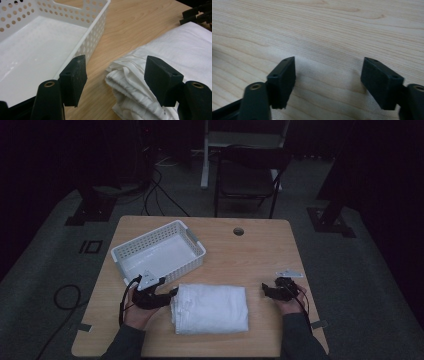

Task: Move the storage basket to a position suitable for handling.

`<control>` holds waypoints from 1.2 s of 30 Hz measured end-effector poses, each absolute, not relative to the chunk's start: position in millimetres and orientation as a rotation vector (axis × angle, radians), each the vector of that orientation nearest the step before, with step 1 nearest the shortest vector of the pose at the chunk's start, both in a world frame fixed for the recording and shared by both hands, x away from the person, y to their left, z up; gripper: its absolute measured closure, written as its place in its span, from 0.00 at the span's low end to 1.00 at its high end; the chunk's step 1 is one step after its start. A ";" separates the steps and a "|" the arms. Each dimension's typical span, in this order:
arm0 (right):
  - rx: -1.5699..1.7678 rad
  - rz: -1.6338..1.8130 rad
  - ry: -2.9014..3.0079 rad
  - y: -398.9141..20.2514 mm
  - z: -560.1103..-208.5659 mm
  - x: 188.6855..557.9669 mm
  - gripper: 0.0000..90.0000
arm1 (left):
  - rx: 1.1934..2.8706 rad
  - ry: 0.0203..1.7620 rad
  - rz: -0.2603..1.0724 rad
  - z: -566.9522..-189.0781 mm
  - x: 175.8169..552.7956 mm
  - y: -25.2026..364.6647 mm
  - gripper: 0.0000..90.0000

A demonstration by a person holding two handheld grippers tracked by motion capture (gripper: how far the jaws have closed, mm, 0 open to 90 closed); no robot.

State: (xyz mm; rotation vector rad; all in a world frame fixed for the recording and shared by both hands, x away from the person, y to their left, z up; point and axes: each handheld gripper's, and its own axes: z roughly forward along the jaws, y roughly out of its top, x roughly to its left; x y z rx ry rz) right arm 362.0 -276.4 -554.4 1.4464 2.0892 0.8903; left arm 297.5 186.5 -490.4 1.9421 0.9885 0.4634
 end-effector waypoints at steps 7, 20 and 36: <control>1.427 0.931 2.098 -271.9 -549.9 357.6 0.40 | 1.961 0.987 0.492 -492.2 297.9 185.3 0.38; 1.396 0.961 2.089 -263.4 -544.0 352.4 0.41 | 1.847 1.108 0.602 -479.6 295.1 217.8 0.39; 1.390 0.975 2.090 -261.0 -542.8 351.3 0.41 | 1.783 1.299 0.726 -473.5 297.2 243.8 0.38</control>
